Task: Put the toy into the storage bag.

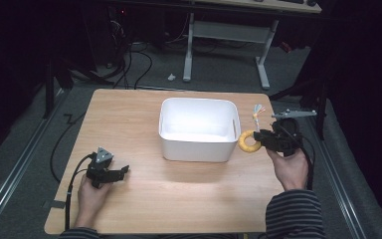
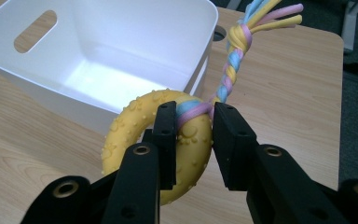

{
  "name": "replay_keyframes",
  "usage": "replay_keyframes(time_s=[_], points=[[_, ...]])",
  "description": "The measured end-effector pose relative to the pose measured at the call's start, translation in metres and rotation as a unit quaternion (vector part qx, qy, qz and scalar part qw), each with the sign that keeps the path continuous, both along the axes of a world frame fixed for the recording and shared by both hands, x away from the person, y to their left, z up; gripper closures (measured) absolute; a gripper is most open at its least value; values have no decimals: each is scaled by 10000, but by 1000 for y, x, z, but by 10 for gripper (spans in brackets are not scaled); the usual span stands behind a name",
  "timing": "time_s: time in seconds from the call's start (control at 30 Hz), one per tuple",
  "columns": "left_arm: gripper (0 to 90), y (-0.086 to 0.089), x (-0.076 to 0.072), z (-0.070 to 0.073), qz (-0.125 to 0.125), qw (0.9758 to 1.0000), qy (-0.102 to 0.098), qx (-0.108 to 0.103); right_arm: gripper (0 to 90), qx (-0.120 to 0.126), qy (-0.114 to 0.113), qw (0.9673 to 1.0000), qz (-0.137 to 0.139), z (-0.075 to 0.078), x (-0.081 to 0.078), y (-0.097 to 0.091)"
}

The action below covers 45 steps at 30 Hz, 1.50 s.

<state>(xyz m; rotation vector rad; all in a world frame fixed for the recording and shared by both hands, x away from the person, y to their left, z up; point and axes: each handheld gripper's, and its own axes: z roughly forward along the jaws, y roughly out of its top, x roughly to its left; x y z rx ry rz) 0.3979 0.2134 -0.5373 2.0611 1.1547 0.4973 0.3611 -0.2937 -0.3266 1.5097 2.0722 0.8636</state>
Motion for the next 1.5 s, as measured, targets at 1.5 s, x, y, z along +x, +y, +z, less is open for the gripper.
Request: replay_keyframes(time_s=[1.5], points=[[238, 0, 0, 0, 3, 10000, 1, -2, 715, -325, 217, 9984, 404, -22, 75, 89]])
